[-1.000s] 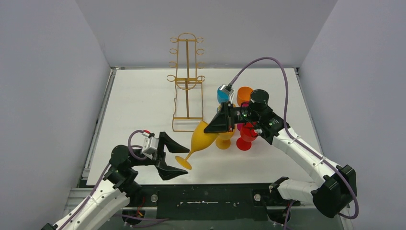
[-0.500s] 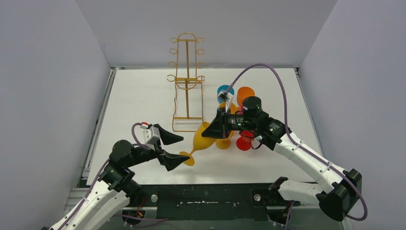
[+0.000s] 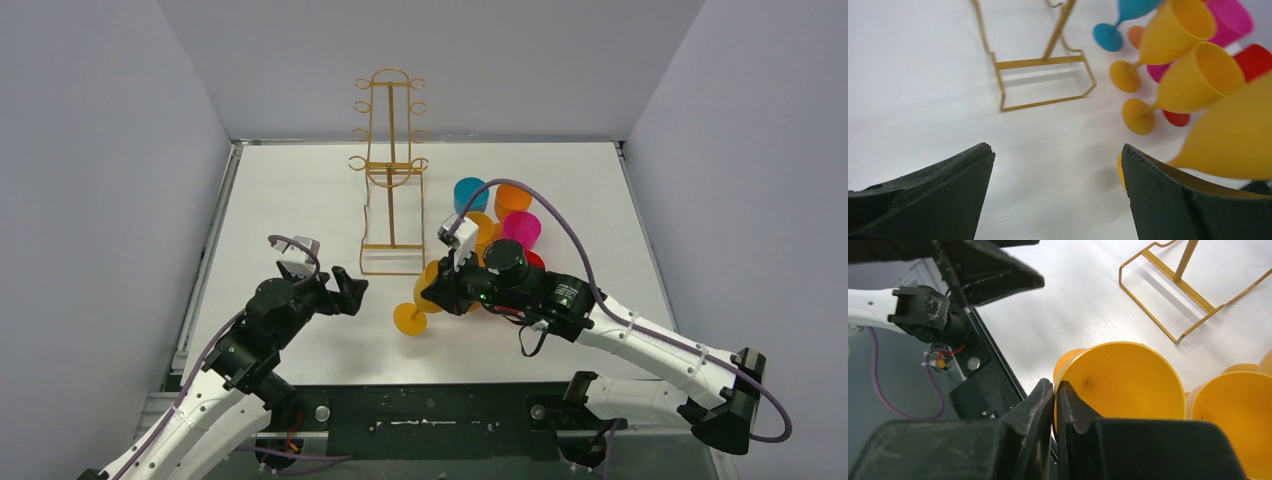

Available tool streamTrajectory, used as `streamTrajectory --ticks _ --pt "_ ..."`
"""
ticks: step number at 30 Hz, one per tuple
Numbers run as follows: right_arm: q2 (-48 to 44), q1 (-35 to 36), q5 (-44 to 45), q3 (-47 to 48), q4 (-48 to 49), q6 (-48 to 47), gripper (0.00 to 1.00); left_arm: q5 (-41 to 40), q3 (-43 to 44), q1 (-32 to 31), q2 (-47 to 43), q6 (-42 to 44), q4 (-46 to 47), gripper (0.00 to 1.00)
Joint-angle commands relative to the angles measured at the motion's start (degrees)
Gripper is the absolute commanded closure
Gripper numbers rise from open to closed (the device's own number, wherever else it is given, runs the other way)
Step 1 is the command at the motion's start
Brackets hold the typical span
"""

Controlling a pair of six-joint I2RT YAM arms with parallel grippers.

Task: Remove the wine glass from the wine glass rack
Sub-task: Place the wine glass at the center of the board.

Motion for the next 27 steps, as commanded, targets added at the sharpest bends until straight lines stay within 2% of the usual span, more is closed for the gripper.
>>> streamTrajectory --ticks 1,5,8,17,27 --pt "0.7 5.4 13.4 0.8 0.6 -5.5 1.0 -17.4 6.3 1.2 4.2 -5.5 -12.6 0.03" --pt "3.8 10.0 22.1 1.9 -0.7 -8.0 1.0 -15.9 8.1 3.0 8.0 -6.2 -15.8 0.02" --pt "6.8 11.9 25.5 3.0 -2.4 -8.5 1.0 -15.0 8.3 5.4 9.0 -6.8 -16.0 0.03" --pt "13.8 12.5 27.0 4.6 -0.9 -6.0 1.0 -6.9 9.2 16.0 11.6 -6.8 -16.7 0.03" --pt "17.3 12.5 31.0 5.1 0.3 -5.3 1.0 -3.5 8.6 16.8 9.3 -5.6 -16.9 0.03"
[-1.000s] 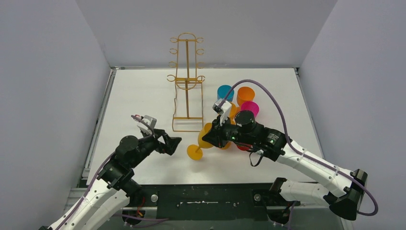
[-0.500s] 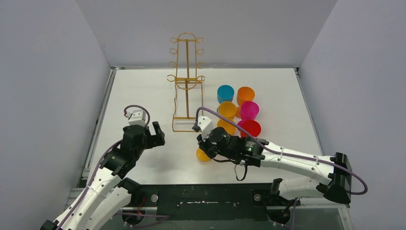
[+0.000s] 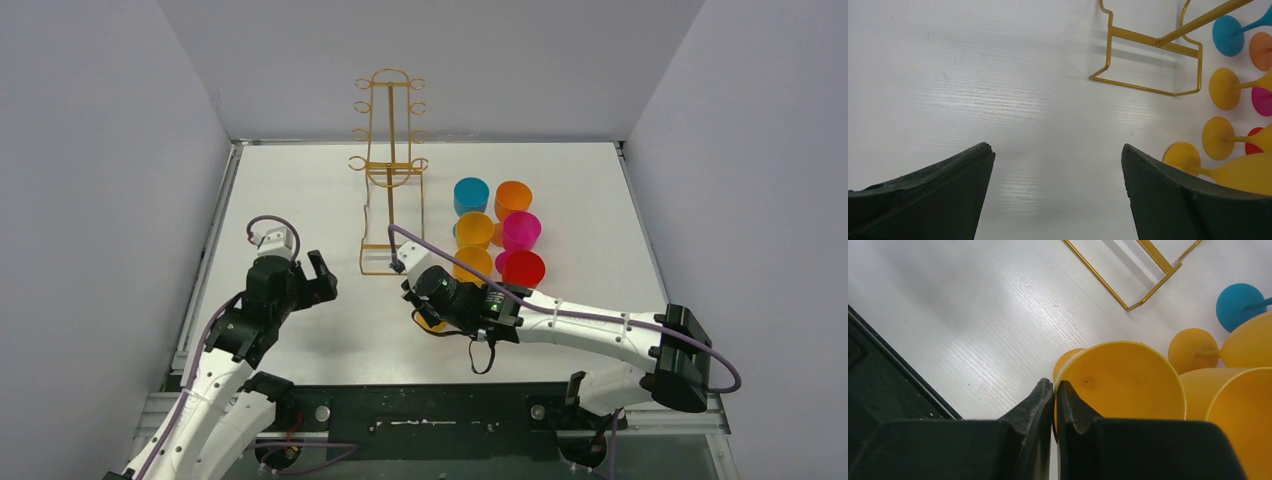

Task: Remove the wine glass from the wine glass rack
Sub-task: Place the wine glass at the center of the board, then reset both arms

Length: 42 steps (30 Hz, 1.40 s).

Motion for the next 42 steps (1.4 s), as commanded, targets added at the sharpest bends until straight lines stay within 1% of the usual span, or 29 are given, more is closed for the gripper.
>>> streamTrajectory --ticks 1,4,11,14,17,23,26,28,29,31,32,34,38,40,41,42 --pt "0.2 0.3 4.9 2.7 3.1 0.3 1.0 2.5 2.3 0.4 -1.7 0.8 0.5 0.03" --pt "0.3 0.3 5.5 2.5 3.3 0.4 0.99 2.3 2.2 0.4 -1.8 0.8 0.6 0.03" --pt "0.3 0.2 5.7 2.8 2.9 1.5 0.89 2.1 1.2 0.4 -2.1 1.2 1.1 0.03" --pt "0.0 0.2 6.2 3.1 2.8 1.7 0.83 2.2 1.0 0.4 -2.3 1.2 1.2 0.03" --pt "-0.4 0.2 6.7 3.3 2.8 1.8 0.8 2.4 0.8 0.4 -2.6 1.3 1.3 0.03" --pt "-1.1 0.2 7.0 4.5 1.9 2.1 0.79 2.5 0.4 0.4 -2.6 2.0 1.9 0.03" --pt "-1.6 0.2 7.1 5.7 0.8 2.7 0.75 2.7 0.4 0.4 -2.4 2.1 2.0 0.03" --pt "-2.5 0.2 6.0 7.4 0.0 3.2 0.7 2.9 0.3 0.4 -2.3 2.1 2.1 0.03" --pt "-3.2 0.2 5.4 8.3 -0.1 3.1 0.66 3.6 0.2 0.4 -2.2 2.4 2.4 0.03" --pt "-5.3 0.2 5.2 9.6 0.2 2.9 0.49 5.1 -0.1 0.3 -2.1 2.9 3.2 0.03" --pt "-6.7 0.2 5.9 9.5 0.8 2.9 0.42 5.5 -0.1 0.3 -1.9 3.0 3.2 0.03" --pt "-9.7 0.2 8.8 8.8 2.3 2.8 0.33 5.6 0.0 0.3 -1.5 2.8 3.2 0.03" --pt "-15.7 -0.2 17.0 6.2 4.5 2.8 0.19 4.9 0.3 0.4 -1.2 2.6 2.8 0.03" --pt "-17.4 -1.8 16.1 6.5 2.6 -0.6 0.14 5.4 0.2 0.3 -1.5 2.5 2.9 0.03" --pt "-17.9 -3.0 15.6 7.0 -0.1 -2.6 0.12 5.7 0.1 0.3 -1.8 2.5 3.1 0.03" --pt "-18.3 -5.4 16.3 7.5 -1.9 -3.5 0.09 5.9 0.0 0.3 -1.9 2.7 3.2 0.03"
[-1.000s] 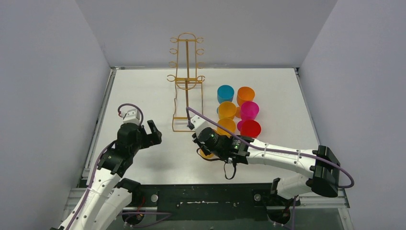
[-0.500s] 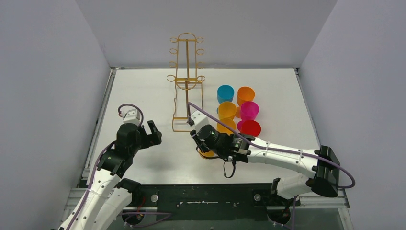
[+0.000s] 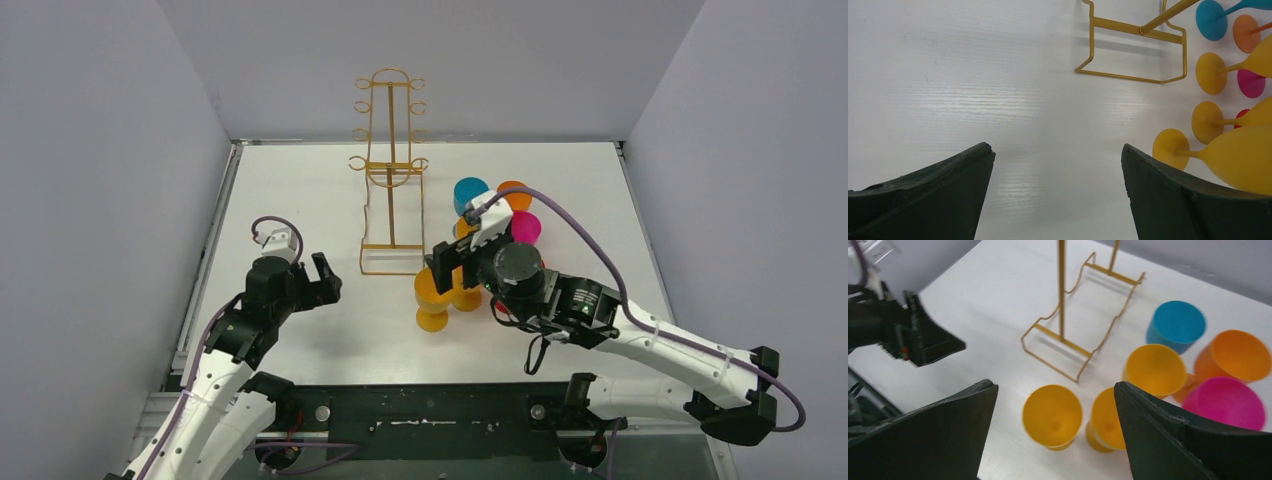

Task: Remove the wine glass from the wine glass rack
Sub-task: Reset both arms

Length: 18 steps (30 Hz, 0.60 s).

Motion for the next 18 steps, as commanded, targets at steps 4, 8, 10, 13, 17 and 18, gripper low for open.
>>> streamTrajectory --ticks 4,8,10,13,17,18 --pt "-2.5 -16.9 1.4 2.1 -6.8 -6.3 0.06 2.1 0.6 0.3 0.1 1.7 3.0 0.03" --pt "0.0 -31.6 -10.5 3.5 -9.3 -5.0 0.05 3.7 2.8 0.3 2.6 2.3 2.9 0.03" --pt "2.4 -37.7 -13.1 4.3 -10.2 -2.3 0.04 3.7 5.0 0.4 4.0 3.1 3.4 0.03" --pt "5.4 -45.2 -18.1 6.9 -10.6 1.2 0.0 1.2 10.5 1.0 7.7 4.3 2.2 0.03" --pt "8.1 -50.3 -17.6 11.7 -11.5 5.1 0.0 4.0 23.9 7.6 16.5 7.1 -4.4 0.03" --pt "8.7 -50.6 -17.6 13.2 -11.9 4.2 0.0 6.0 26.0 11.7 18.0 8.2 -5.0 0.03"
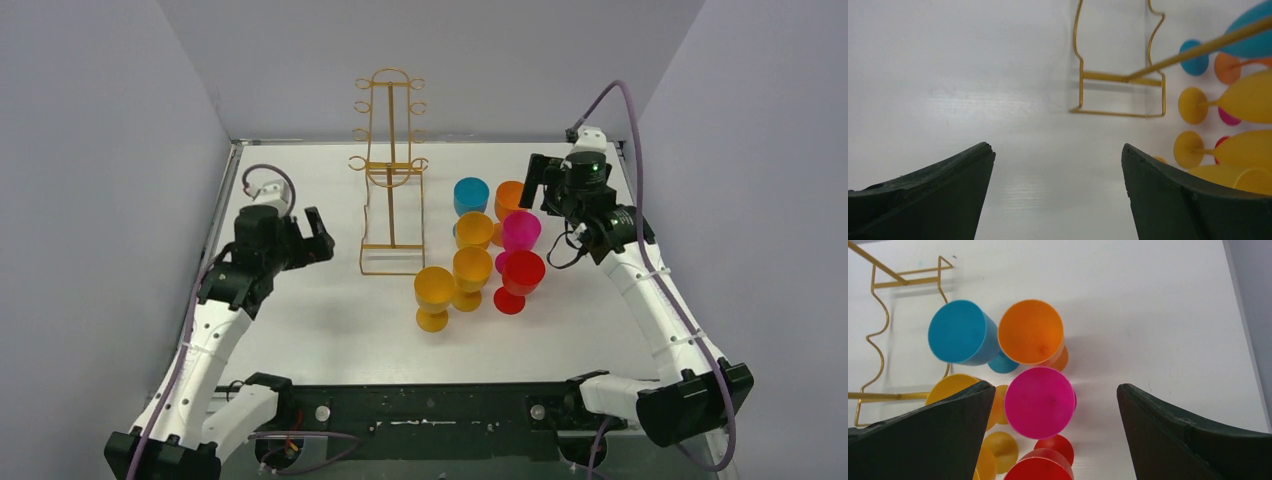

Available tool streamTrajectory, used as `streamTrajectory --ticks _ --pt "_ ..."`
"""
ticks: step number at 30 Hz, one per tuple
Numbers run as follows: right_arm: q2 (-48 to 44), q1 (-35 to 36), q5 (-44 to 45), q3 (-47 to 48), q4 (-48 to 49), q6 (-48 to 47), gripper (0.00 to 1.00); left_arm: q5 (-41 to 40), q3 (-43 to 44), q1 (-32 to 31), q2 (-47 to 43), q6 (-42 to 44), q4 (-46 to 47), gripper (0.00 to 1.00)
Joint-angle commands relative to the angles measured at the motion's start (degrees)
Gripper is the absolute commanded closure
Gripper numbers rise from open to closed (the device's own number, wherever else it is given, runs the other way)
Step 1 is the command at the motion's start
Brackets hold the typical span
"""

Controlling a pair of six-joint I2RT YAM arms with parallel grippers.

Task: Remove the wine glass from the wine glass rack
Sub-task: Reset both arms

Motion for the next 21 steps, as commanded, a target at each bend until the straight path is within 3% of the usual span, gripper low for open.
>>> streamTrajectory --ticks 1,3,7,10,21 --pt "1.3 -2.4 -2.6 8.4 -1.0 1.7 0.0 6.2 13.4 12.5 6.3 5.4 -2.5 0.03" --pt "2.7 -2.5 -2.2 11.8 -2.6 0.3 0.0 10.9 15.8 21.5 8.0 6.0 -2.2 0.03" --pt "5.7 -2.6 0.4 18.7 -7.6 -0.1 0.0 7.2 21.2 25.7 8.8 3.3 -4.3 0.03" --pt "6.6 -2.6 -4.4 20.2 -10.2 -2.1 0.0 4.8 21.1 26.0 5.5 2.4 -3.8 0.03" --pt "0.9 -2.5 -1.3 13.5 -4.8 2.6 0.0 3.4 18.5 25.1 1.6 3.4 -7.5 0.03"
